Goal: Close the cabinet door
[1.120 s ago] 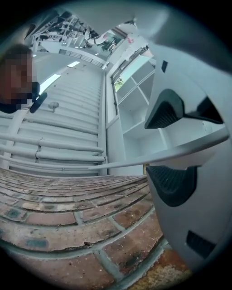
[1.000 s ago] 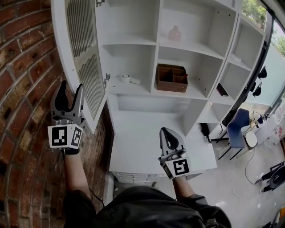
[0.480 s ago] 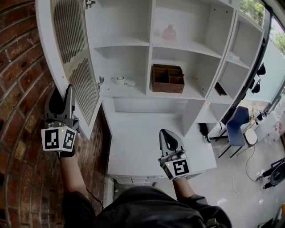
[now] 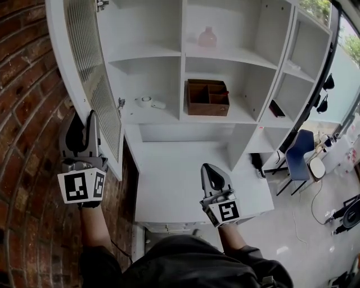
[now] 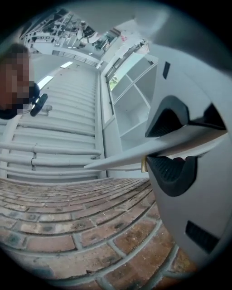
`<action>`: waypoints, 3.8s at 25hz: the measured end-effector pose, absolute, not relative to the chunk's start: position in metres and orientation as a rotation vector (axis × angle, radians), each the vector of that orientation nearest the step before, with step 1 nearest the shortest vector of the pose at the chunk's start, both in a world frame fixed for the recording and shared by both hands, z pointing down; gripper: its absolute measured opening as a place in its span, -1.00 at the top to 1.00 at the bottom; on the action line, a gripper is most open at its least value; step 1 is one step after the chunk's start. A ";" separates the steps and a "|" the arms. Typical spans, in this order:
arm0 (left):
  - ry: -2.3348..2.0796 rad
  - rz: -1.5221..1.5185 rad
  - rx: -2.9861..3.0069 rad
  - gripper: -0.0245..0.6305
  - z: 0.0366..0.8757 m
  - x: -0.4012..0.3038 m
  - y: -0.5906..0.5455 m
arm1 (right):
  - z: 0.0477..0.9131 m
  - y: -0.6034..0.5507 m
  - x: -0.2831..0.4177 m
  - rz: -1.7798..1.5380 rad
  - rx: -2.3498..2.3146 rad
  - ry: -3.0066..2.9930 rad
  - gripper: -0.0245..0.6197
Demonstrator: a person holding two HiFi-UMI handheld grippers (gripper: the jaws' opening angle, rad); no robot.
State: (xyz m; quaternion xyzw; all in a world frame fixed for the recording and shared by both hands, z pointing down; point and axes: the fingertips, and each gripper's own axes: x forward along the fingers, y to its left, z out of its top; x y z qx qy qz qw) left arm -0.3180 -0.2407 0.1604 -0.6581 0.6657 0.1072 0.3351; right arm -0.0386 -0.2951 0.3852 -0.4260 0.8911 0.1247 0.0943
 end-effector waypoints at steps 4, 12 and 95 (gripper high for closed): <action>1.746 0.221 -1.683 0.53 0.161 -0.302 -0.246 | 0.386 -0.302 -0.032 0.360 -1.271 2.643 0.93; 1.724 0.145 -1.649 0.46 0.162 -0.269 -0.260 | 0.388 -0.314 -0.014 0.344 -1.297 2.624 0.93; 1.528 -0.180 -1.603 0.32 0.175 -0.126 -0.478 | 0.345 -0.391 0.060 0.492 -1.371 2.518 0.93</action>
